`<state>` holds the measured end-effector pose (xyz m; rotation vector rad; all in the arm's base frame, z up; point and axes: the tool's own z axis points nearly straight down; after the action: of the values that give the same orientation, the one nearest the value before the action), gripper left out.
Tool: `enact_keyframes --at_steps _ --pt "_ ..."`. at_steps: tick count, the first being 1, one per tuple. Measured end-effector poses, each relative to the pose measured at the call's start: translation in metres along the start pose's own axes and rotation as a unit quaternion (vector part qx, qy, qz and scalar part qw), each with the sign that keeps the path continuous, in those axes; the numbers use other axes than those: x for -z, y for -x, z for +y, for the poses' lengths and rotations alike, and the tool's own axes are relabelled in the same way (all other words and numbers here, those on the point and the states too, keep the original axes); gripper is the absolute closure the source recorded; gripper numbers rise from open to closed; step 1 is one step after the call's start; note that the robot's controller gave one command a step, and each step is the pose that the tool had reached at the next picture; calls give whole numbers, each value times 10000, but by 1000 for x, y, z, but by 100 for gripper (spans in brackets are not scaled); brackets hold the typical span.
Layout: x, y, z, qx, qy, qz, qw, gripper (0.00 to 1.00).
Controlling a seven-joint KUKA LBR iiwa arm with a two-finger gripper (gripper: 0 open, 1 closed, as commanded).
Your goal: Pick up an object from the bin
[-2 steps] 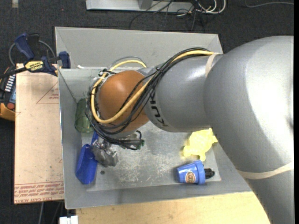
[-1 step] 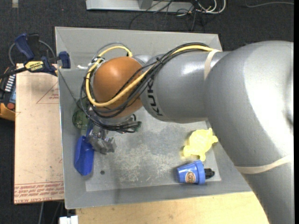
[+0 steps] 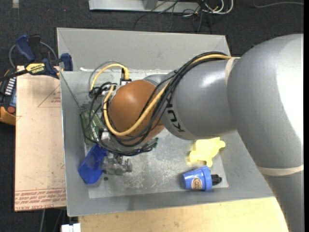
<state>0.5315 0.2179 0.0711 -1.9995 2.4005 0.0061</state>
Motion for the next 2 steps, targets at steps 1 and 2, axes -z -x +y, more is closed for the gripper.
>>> enact_keyframes --at_steps 1,2 --pt "-1 23 7 1157 10 -5 9933 100" --pt "-1 23 7 1156 11 -6 9933 100"
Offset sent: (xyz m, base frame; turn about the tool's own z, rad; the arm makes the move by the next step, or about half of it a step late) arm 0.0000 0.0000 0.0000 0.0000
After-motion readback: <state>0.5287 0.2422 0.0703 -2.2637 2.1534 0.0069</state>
